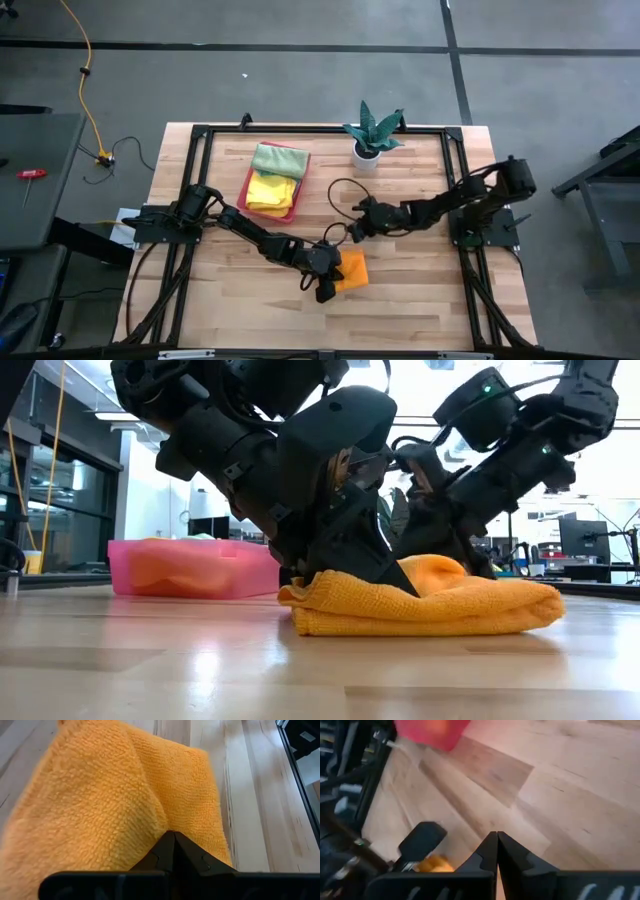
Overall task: Fold microfiber towels
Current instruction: Fold the orange microfiber towel
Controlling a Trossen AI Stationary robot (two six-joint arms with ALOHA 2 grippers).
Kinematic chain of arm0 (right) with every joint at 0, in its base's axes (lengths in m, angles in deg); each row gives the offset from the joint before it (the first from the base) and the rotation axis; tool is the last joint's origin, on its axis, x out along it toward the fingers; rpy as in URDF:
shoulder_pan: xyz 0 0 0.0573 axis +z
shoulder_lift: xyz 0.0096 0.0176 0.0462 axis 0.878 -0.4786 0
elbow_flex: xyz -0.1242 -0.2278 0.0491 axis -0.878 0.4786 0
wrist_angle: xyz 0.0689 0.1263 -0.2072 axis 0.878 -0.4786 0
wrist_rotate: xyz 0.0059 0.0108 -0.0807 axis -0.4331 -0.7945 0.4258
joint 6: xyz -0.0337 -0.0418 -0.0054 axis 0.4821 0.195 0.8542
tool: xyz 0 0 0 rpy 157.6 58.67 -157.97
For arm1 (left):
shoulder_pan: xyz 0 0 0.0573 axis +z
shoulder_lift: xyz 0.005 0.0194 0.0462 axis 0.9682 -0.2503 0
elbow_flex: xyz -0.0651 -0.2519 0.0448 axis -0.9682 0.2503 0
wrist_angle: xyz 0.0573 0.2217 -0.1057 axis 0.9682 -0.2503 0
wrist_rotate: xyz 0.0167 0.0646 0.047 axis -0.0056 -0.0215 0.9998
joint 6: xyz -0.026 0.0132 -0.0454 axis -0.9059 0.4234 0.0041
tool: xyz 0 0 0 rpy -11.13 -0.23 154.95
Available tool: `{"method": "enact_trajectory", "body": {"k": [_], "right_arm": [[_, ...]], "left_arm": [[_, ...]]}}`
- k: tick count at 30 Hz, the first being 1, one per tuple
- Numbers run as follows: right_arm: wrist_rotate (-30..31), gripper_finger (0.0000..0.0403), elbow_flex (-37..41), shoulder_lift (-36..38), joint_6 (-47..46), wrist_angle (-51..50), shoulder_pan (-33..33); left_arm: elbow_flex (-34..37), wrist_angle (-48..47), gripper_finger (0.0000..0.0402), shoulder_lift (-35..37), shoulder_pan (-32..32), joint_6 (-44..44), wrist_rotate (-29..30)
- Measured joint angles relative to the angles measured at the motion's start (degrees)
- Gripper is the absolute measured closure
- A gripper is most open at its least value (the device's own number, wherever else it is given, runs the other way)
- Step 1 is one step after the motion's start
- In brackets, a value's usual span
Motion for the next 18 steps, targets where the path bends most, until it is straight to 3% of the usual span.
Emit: {"method": "enact_trajectory", "body": {"k": [5,11,15,18], "right_arm": [[-3.5,0.0403,0.0,5.5,1.6,-8.6,0.4],[-10.9,0.0403,-0.1,12.4,2.2,-20.5,5.5],[-10.3,0.0403,-0.1,11.8,-2.2,-18.8,10.6],[-6.0,0.0403,0.0,9.2,-5.8,-16.2,14.7]], "left_arm": [[0.0,-0.1,0.0402,0.0,0.0,0.0,0.0],[0.0,0.0,0.0402,0.0,0.0,0.0,-0.1],[0.0,0.2,0.0402,0.0,0.2,0.0,-0.2],[0.0,0.2,0.0402,0.0,0.2,0.0,-0.2]]}}
